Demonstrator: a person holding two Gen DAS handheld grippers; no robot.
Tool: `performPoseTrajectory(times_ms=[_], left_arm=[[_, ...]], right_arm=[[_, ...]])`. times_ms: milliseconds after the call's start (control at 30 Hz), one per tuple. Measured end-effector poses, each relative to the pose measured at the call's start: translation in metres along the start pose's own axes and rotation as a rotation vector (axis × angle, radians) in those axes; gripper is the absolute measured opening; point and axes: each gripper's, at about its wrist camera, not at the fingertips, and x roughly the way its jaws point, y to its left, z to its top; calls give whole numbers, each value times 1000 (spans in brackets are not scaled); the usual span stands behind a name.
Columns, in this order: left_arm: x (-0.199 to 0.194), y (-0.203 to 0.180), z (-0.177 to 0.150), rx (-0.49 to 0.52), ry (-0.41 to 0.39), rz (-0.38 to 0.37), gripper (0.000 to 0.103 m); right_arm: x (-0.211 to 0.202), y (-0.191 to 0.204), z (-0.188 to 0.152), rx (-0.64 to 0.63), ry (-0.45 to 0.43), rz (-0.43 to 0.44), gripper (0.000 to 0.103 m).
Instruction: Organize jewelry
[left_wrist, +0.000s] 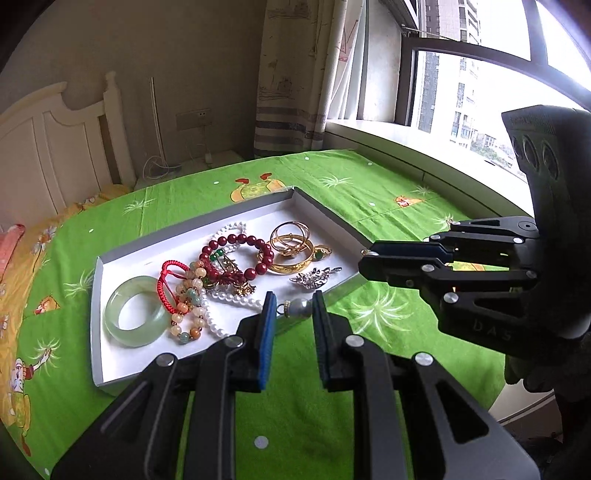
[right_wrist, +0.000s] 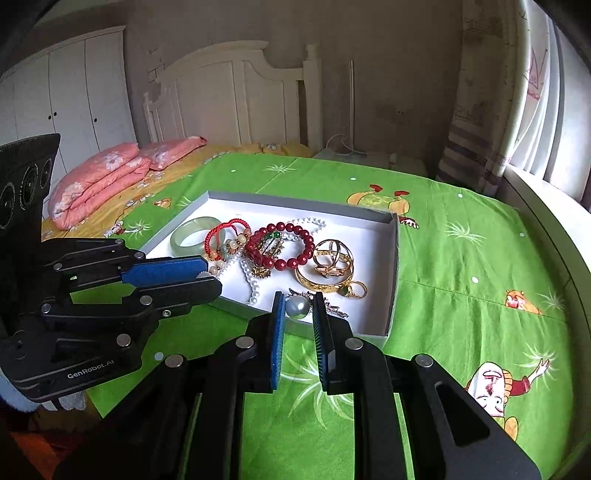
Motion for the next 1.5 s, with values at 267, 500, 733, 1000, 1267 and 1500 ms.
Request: performPoseTrajectory(times_ms=[267, 500, 733, 1000, 1267, 1500], left_arm=[[14, 24, 8, -83, -28, 151, 19], [13, 50, -3, -169, -32, 258, 20], [1, 57, -13, -213, -112, 355, 74], [-11, 73, -19, -311, -158, 388, 98], [-15, 75, -20, -329, -167, 445, 100], [-13, 75, -19, -313, -159, 426, 100]], right_arm=[[27, 8, 14, 30, -1, 40, 16], [44, 25, 20, 39, 4, 46, 17], [41, 26, 16, 73, -33, 30, 30], [31, 26, 8, 92, -112, -84, 73], [34, 26, 2, 88, -141, -160, 86], [34, 21, 1, 125, -141, -203, 86]])
